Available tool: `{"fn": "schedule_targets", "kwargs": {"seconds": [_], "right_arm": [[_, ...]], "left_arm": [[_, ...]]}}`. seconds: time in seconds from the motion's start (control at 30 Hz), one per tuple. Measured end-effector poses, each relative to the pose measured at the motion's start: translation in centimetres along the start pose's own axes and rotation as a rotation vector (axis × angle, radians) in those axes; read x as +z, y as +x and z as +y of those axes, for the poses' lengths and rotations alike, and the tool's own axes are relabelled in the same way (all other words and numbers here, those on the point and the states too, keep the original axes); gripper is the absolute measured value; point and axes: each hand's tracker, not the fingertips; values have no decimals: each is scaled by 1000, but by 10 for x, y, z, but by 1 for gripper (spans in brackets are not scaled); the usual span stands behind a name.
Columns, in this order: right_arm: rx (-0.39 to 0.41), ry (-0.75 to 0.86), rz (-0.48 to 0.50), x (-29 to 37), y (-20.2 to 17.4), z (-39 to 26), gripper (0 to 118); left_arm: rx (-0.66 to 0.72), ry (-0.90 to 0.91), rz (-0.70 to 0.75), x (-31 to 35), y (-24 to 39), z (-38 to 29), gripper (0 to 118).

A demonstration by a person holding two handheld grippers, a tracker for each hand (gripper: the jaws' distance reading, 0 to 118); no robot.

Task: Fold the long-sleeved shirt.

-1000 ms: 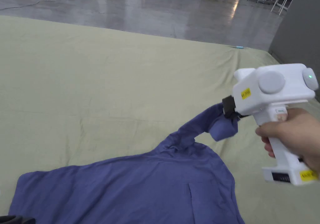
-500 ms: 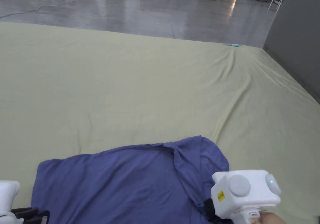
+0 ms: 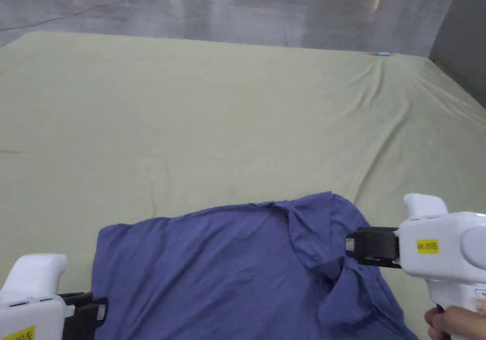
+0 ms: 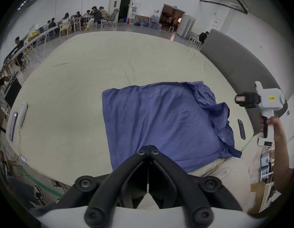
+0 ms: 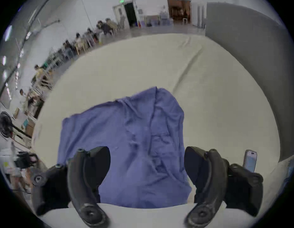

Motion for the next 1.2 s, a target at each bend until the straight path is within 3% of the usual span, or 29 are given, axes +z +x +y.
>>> {"fn": "schedule_targets", "kwargs": {"seconds": [0.07,0.1,0.13,0.2,0.63,0.67,0.7,0.73,0.77,0.8,0.83,1.0,1.07,1.1,1.2], "right_arm": [[-3,-7,25,5,-2,-19,86],[5,-25,16,4,-5,-29,77],[24,-68,-5,1,-7,-39,59],[47,-86,-48,-7,-13,-59,0],[49,-52,1,-16,-20,-79,0],[47,-51,6,-16,-20,-77,0],[47,-50,12,-20,-21,-80,0],[43,-48,17,-20,-20,-79,0],[38,-47,22,-20,-20,-79,0],[30,-47,27,-20,-20,-78,0],[25,-49,32,-19,-20,-80,0],[18,-75,14,-24,-13,-86,0],[17,-90,2,-27,-10,-87,0],[12,-96,-5,-28,-6,-87,0],[12,-106,-28,-31,-3,-83,0]], "left_arm": [[3,-4,1,-5,-4,-3,0],[8,-10,-2,-8,-5,-4,0],[13,-17,-5,-11,-5,-5,0],[22,-32,-9,-17,-8,-8,0],[36,-39,-16,-50,-24,25,0],[30,-19,-9,-58,-31,34,20],[21,-13,5,-69,-38,47,63],[17,-39,42,-84,-47,60,115],[29,-60,58,-97,-55,71,117],[61,22,42,-110,-66,89,116],[70,-69,88,-124,-76,100,116],[78,-129,189,-184,-98,134,111],[43,-170,219,-211,-99,135,87],[33,-194,233,-224,-97,133,68],[-47,-207,274,-256,-107,133,48]]}}
